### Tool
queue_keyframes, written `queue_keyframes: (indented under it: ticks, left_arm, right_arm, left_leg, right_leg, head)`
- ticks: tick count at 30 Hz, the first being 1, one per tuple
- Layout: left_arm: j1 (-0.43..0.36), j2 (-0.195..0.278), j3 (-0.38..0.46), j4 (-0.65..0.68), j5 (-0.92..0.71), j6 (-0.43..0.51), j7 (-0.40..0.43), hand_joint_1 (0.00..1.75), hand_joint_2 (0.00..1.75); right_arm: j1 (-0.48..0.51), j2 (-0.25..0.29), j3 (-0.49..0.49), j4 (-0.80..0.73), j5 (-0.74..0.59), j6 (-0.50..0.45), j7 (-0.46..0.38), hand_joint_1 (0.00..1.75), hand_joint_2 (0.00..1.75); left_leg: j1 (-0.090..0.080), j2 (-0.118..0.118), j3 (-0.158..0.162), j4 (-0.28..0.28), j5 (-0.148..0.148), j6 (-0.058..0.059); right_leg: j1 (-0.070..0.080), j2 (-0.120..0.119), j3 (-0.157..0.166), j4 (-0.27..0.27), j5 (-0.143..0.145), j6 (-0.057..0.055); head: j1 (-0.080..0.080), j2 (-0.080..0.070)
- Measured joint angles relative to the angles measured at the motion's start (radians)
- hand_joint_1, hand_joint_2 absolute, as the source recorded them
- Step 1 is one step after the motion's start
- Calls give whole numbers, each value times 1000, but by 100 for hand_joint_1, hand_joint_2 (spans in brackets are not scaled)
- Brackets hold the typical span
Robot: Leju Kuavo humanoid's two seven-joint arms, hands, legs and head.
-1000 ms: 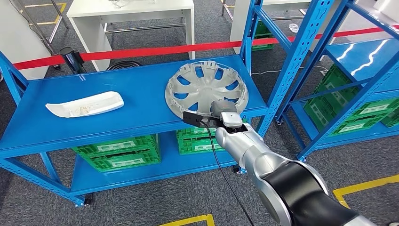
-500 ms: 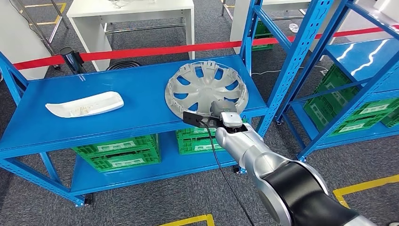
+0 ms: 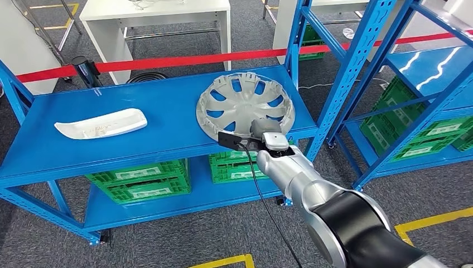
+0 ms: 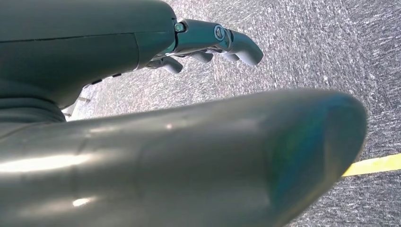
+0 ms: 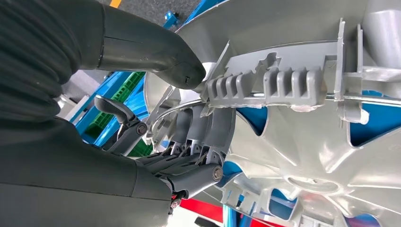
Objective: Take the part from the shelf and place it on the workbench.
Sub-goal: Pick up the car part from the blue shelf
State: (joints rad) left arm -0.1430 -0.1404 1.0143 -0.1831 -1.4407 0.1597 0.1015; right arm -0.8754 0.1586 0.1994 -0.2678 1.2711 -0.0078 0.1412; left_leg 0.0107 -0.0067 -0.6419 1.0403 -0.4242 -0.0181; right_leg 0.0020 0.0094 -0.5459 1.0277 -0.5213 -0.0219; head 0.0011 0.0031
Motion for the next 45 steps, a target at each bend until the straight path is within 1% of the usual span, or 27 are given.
queue_keyframes:
  ticks: [5,9,13,17,26,45]
  left_arm:
    - [0,0,0,0,-5,0,-3,0,0]
    - [-2,-1,-3,0,-18,0,-34,0,175]
    - [-9,-5,-9,0,-27,-5,-67,0,175]
    - [-14,-8,-12,0,-27,-12,-84,0,175]
    - [-16,-7,-12,0,-14,30,-94,0,175]
    - [-8,2,-11,0,16,15,-84,0,175]
  right_arm:
    - [4,-7,-9,0,-1,2,9,175,175]
    - [4,-15,-12,0,13,2,20,175,175]
    - [-3,-30,-12,0,57,9,45,175,175]
    - [-23,-46,-12,0,82,27,50,175,175]
    - [-47,-53,-12,0,96,39,55,175,175]
    - [-57,-59,-12,0,111,38,56,175,175]
  left_leg:
    - [0,0,1,0,0,0]
    - [0,0,1,0,0,0]
    - [-1,-2,1,0,0,1]
    - [-1,-2,1,0,1,1]
    - [-1,-1,1,0,1,1]
    - [-1,-1,1,-1,1,1]
  right_leg:
    - [0,0,1,0,0,0]
    - [0,-1,1,0,0,0]
    - [0,-3,2,0,0,0]
    - [-1,-3,2,0,1,1]
    - [-1,-2,2,0,1,1]
    - [-1,-2,1,0,0,1]
  head:
    - [0,0]
    - [0,0]
    - [0,0]
    - [0,0]
    - [0,0]
    - [0,0]
